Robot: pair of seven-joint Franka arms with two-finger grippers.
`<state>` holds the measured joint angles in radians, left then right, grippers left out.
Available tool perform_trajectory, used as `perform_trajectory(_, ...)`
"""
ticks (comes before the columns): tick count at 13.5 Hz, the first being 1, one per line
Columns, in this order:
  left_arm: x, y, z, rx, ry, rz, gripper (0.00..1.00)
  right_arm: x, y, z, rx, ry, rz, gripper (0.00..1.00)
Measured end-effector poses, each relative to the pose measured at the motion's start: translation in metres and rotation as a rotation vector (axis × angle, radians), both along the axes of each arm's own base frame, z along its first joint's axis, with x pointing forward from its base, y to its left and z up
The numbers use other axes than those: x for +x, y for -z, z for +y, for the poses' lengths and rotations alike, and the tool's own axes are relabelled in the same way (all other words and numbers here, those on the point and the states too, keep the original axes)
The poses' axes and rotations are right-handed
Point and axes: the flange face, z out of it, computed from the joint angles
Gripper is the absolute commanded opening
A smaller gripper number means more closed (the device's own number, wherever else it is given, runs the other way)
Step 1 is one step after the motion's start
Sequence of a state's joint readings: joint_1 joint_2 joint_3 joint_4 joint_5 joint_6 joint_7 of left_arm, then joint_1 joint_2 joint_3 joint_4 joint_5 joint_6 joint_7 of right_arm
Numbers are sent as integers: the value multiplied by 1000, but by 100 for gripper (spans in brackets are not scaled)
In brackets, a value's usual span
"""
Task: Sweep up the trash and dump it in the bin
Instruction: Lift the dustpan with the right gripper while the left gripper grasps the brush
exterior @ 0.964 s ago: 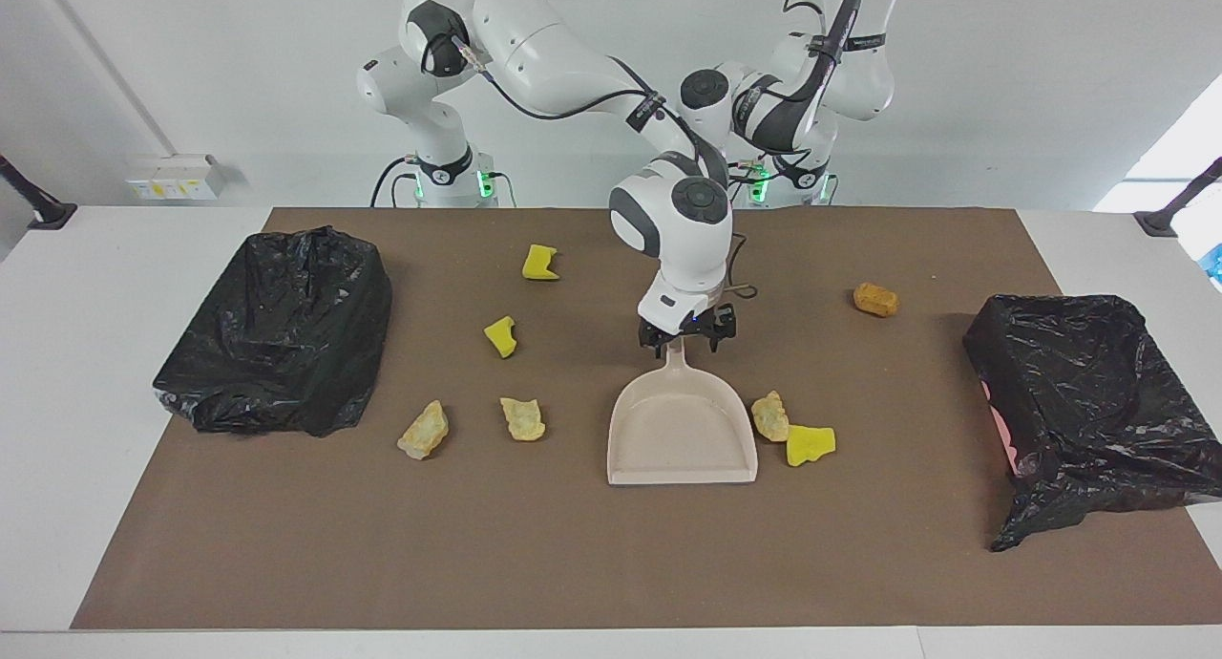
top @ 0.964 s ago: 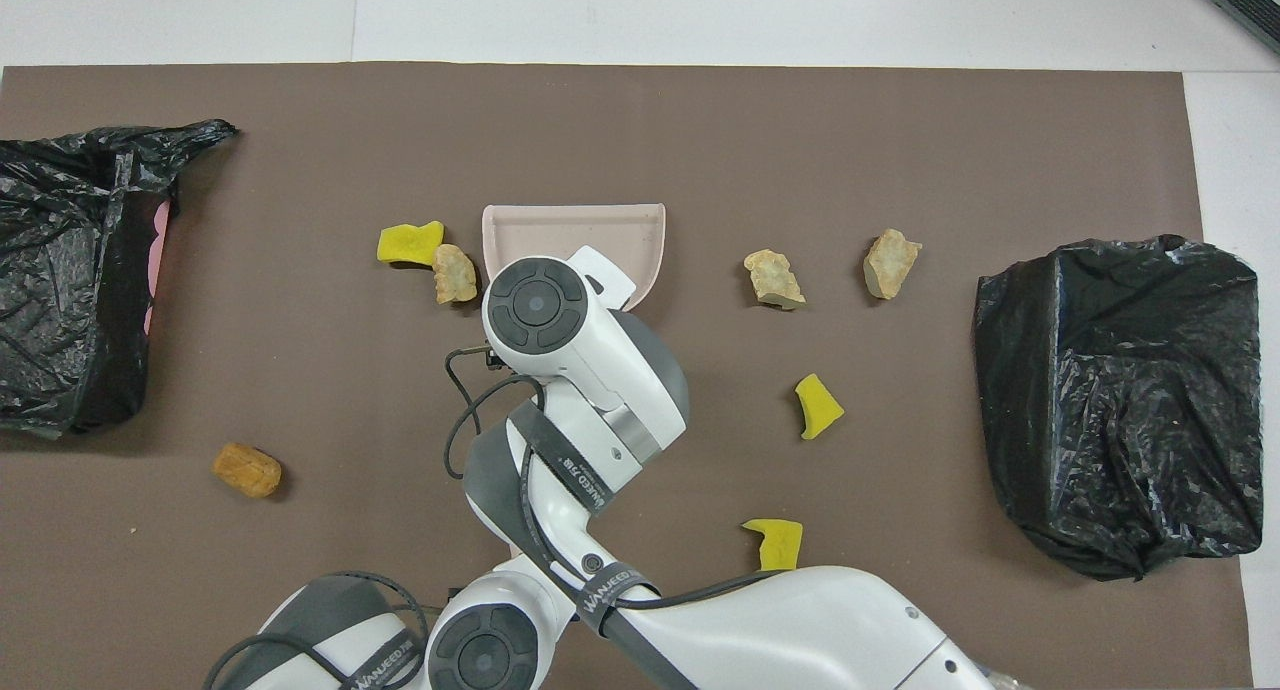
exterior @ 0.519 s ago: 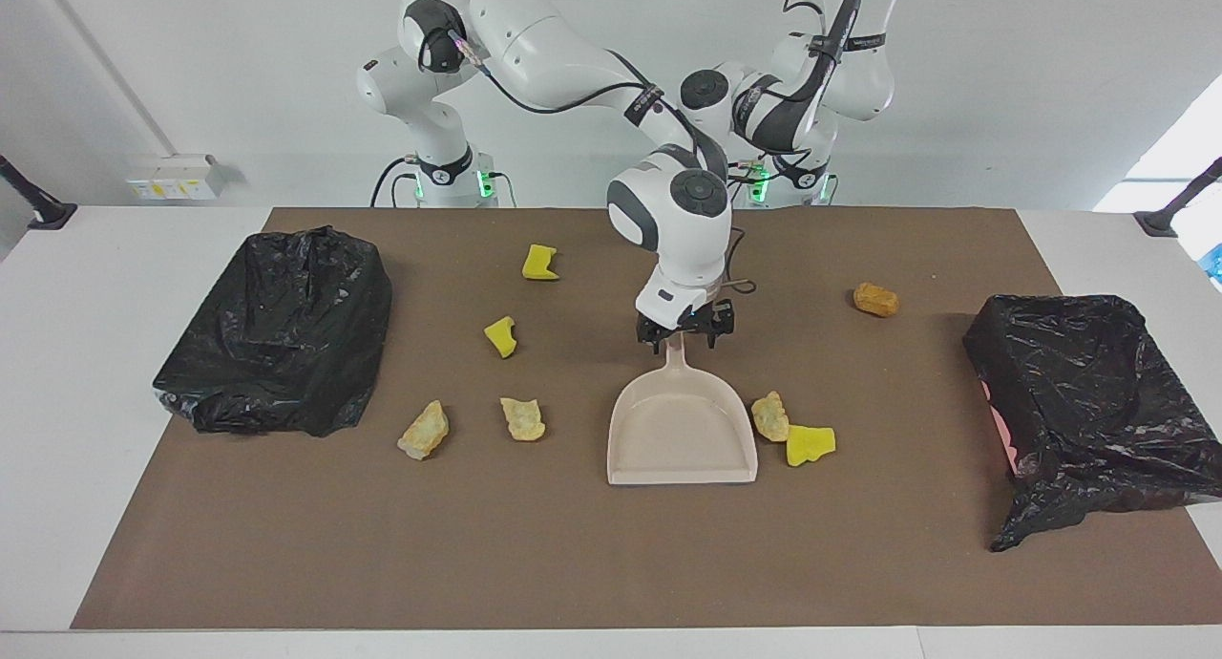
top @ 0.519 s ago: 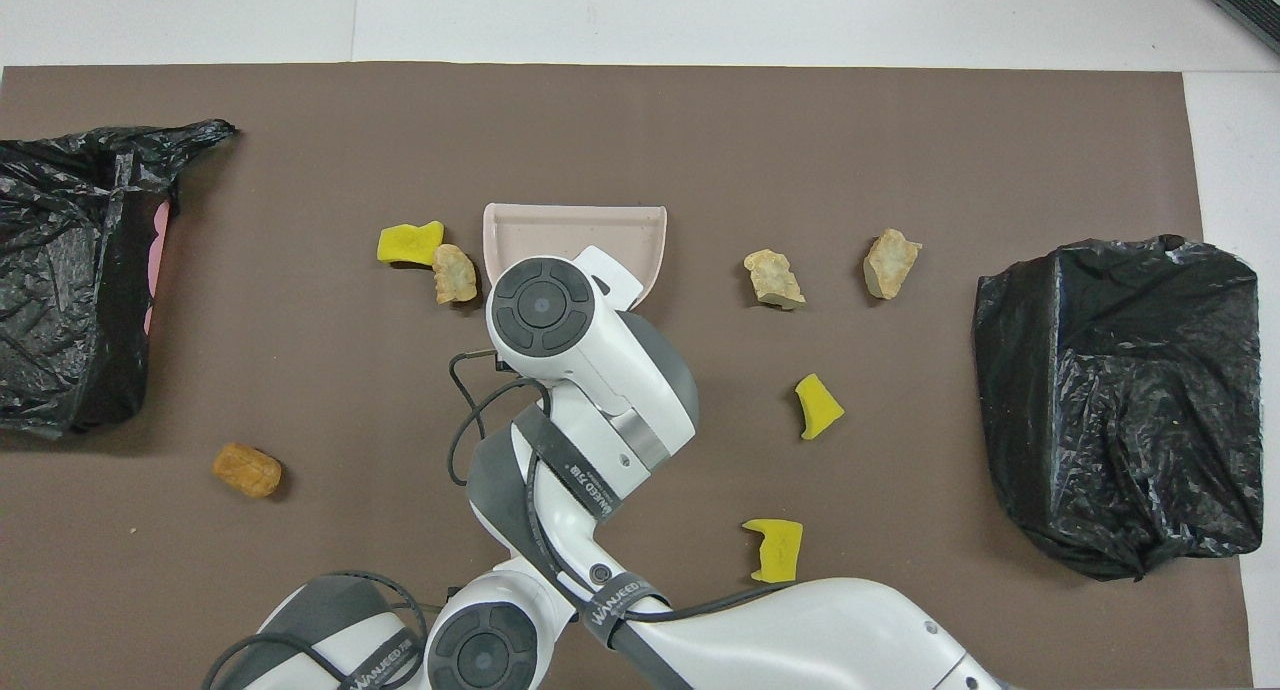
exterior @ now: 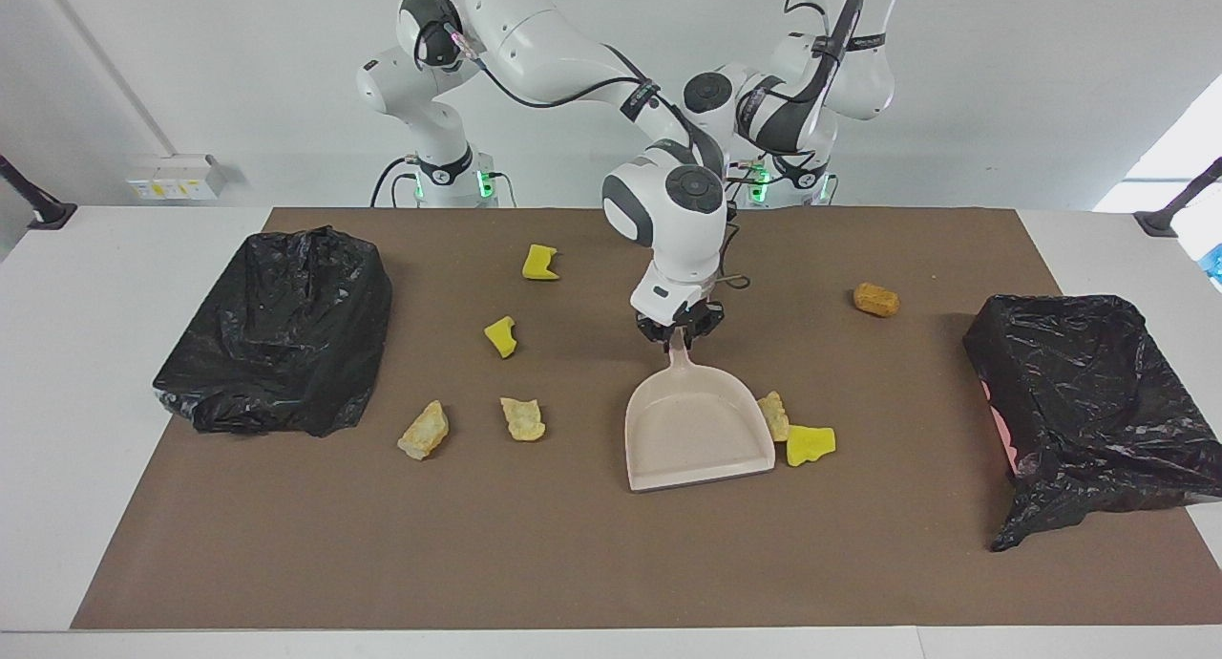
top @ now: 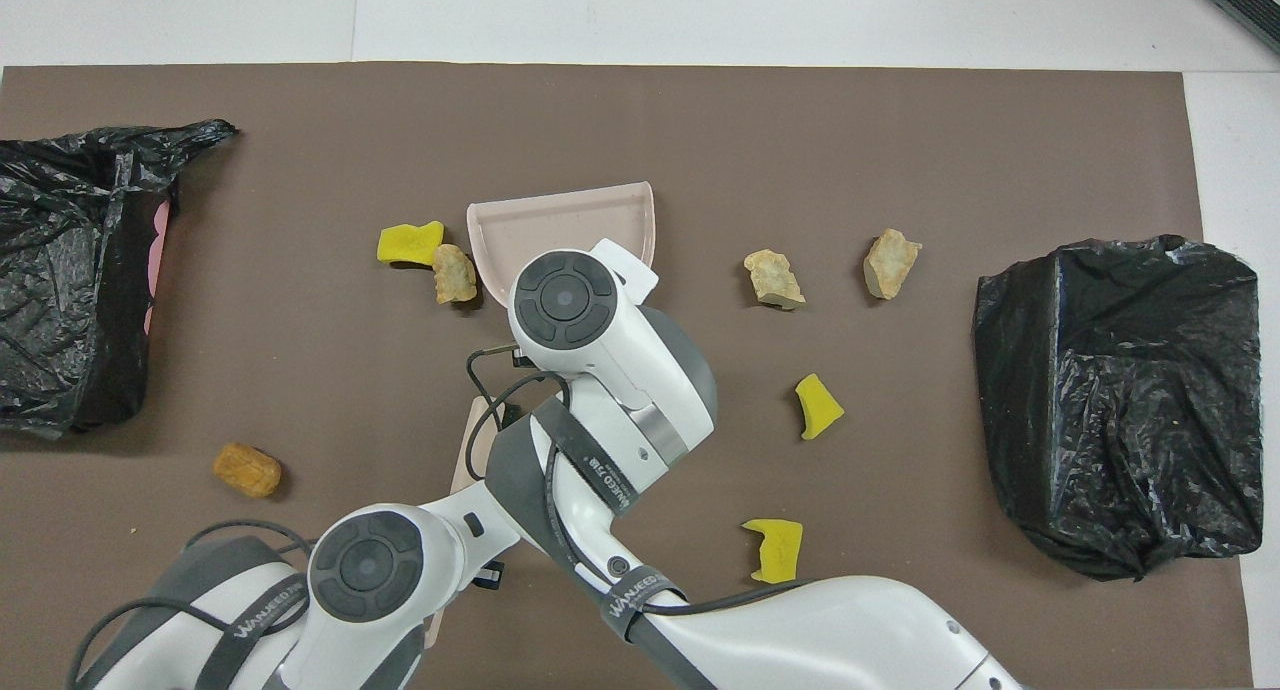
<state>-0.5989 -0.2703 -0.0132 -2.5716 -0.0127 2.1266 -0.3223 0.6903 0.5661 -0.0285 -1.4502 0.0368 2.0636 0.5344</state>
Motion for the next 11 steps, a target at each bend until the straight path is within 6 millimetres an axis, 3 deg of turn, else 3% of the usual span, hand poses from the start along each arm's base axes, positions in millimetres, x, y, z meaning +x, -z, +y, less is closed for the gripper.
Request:
perform_trajectory(2, 19, -2, 30, -9, -25, 5, 0, 14, -22, -25, 4, -48, -14, 0)
perform_trajectory(5, 50, -16, 72, -25, -134, -22, 0, 25, -51, -67, -27, -285, 20, 0)
perform_trajectory(9, 84, -57, 110, -32, -252, -43, 0, 18, -52, -85, -105, -702, 89, 0)
perform_trajectory(11, 83, -57, 123, 33, -342, -14, 0, 18, -48, -93, -134, -844, 127, 0)
